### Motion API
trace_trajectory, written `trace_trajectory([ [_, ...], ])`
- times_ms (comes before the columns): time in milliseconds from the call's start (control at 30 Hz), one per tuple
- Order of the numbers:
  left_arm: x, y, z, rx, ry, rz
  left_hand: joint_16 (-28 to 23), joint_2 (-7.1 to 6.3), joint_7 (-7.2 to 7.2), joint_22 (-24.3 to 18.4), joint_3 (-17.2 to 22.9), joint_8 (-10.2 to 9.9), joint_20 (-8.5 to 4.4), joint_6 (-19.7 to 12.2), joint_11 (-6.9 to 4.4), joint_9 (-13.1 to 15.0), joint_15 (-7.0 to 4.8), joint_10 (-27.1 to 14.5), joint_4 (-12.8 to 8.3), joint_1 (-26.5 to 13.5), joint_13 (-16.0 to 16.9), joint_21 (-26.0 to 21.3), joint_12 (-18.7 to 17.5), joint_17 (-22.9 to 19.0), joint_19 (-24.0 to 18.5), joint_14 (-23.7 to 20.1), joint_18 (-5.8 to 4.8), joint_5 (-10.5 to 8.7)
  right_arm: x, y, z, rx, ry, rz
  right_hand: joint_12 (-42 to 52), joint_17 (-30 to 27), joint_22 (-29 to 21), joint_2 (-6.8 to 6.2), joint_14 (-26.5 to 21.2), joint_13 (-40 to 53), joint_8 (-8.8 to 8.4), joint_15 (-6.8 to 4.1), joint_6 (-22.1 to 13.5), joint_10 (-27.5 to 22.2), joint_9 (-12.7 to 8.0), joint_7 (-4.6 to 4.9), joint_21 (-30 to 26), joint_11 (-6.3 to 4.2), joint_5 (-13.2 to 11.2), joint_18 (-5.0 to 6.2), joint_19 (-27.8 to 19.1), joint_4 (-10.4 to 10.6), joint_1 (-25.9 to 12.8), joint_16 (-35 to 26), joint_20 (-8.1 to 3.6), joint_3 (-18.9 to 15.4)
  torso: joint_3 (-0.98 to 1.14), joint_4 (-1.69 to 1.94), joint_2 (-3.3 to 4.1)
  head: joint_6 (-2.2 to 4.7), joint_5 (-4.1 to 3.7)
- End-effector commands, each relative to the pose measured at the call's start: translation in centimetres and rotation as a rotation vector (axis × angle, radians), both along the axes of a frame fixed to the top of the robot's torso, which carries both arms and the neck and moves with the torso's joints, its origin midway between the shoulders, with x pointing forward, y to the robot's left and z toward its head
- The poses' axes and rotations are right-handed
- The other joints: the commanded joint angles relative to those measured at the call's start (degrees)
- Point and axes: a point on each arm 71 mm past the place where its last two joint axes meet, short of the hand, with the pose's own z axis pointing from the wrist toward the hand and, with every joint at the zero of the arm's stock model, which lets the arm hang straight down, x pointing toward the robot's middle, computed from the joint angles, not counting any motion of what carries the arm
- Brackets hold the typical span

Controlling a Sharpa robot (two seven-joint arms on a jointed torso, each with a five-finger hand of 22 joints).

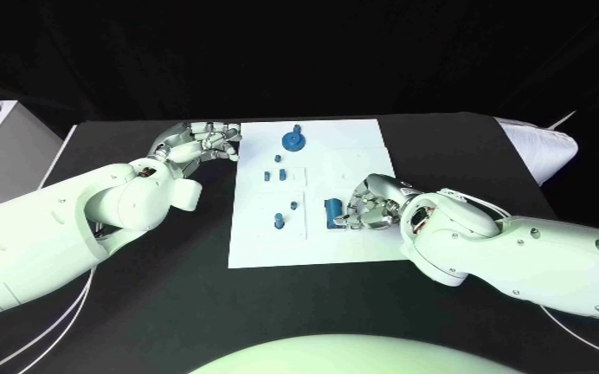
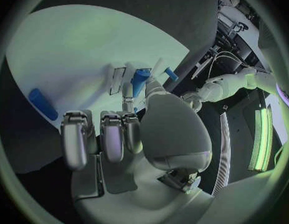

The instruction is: Assemble the parts on the task board

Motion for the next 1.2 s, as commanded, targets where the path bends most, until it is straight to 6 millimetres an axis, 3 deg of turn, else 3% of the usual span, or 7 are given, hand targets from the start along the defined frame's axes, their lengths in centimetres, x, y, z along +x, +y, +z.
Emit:
trace_trajectory([
  [33,0.0,-0.2,0.1,-0.010,-0.005,-0.011,-0.37,0.12,0.02,-0.05,-0.08,0.05,-0.06,-0.43,-0.02,-0.05,0.05,-0.54,0.38,0.52,-0.09,-0.29,0.33,0.08,0.43,0.17,0.76,0.08,0.2,0.0,0.1,-0.026,-0.033,0.002,0.12,15.09,14.17,-0.37,5.98,15.06,0.39,-0.39,-0.08,5.86,0.08,-0.52,0.22,-0.43,0.32,-0.65,5.51,-0.05,1.78,0.25,-0.29,0.74,-0.02,-0.04,-0.03,-0.16,0.00],
  [100,0.0,-0.2,0.1,-0.010,-0.005,-0.011,-0.37,0.12,0.02,-0.05,-0.08,0.05,-0.06,-0.43,-0.02,-0.05,0.05,-0.54,0.38,0.52,-0.09,-0.29,0.33,0.08,0.43,0.17,0.76,0.08,0.2,0.0,0.1,-0.030,-0.036,0.004,0.12,15.09,14.15,-0.44,5.98,15.06,0.72,-0.48,0.17,5.86,0.16,-0.69,0.14,-0.55,0.09,-0.63,5.50,-0.07,2.85,0.25,-0.36,1.18,-0.01,-0.06,-0.04,-0.15,-0.01],
  [200,0.0,-0.2,0.1,-0.010,-0.005,-0.011,-0.37,0.12,0.02,-0.05,-0.08,0.05,-0.06,-0.43,-0.02,-0.05,0.05,-0.54,0.38,0.52,-0.09,-0.29,0.33,0.08,0.43,0.17,0.76,0.08,0.2,0.1,0.1,-0.035,-0.041,0.005,0.12,15.09,14.15,-1.08,5.98,15.06,1.02,-0.60,0.23,5.86,0.15,-0.78,0.10,-0.66,-3.17,-0.63,5.49,0.18,4.15,0.25,-0.49,2.76,0.01,-0.06,-0.06,-0.14,-0.03],
  [467,0.0,-0.2,0.1,-0.011,-0.005,-0.012,-0.37,0.12,0.02,-0.05,-0.08,0.05,-0.06,-0.43,-0.02,-0.05,0.05,-0.54,0.38,0.52,-0.09,-0.29,0.33,0.08,0.43,0.17,0.76,0.08,0.3,0.1,0.3,-0.023,-0.073,0.001,0.12,15.09,14.15,-1.67,5.98,15.06,1.19,-0.65,0.22,5.86,0.10,-0.86,0.07,-0.73,-3.62,-0.62,5.49,0.05,5.23,0.25,-0.55,4.00,0.02,-0.06,-0.02,-0.02,-0.21],
  [767,0.0,-0.3,0.1,-0.012,-0.005,-0.012,-0.37,0.12,0.02,-0.05,-0.08,0.05,-0.06,-0.43,-0.02,-0.05,0.05,-0.54,0.38,0.52,-0.09,-0.29,0.33,0.08,0.43,0.17,0.76,0.08,0.2,-0.3,1.0,0.072,-0.131,-0.025,0.12,15.09,14.04,-2.33,5.98,15.06,1.31,-0.53,0.09,5.86,-0.07,-0.60,-0.37,-0.54,-3.14,-0.54,5.43,0.36,2.59,0.25,-0.53,4.30,0.04,-0.03,-0.02,0.16,-0.35],
  [1033,0.0,-0.3,0.1,-0.011,-0.005,-0.011,-0.37,0.12,0.02,-0.05,-0.08,0.05,-0.06,-0.43,-0.02,-0.05,0.05,-0.54,0.38,0.52,-0.09,-0.29,0.33,0.08,0.43,0.17,0.76,0.08,0.3,-2.4,1.8,0.241,-0.117,-0.090,0.12,15.09,13.84,-2.90,5.98,15.06,-0.59,0.27,-2.92,5.86,-1.06,0.69,-1.16,0.52,-2.58,-0.41,5.29,0.22,1.64,0.25,-0.07,4.91,0.01,-0.10,-0.07,0.44,-0.59],
  [1200,0.0,-0.3,0.1,-0.013,-0.005,-0.013,-0.39,0.15,0.03,-0.11,-0.13,0.07,-0.05,-0.44,-0.01,-0.09,0.07,-0.58,0.53,0.57,-0.11,-0.38,0.39,0.10,0.48,0.17,0.75,0.08,0.9,-5.0,2.0,0.197,-0.037,-0.113,0.12,15.09,13.91,-3.02,5.98,15.06,-2.11,0.84,-4.07,5.86,-1.81,1.40,-0.97,1.15,-2.04,-0.45,5.33,-0.43,4.93,0.25,0.48,6.44,-0.01,-0.13,-0.16,0.57,-1.21],
])
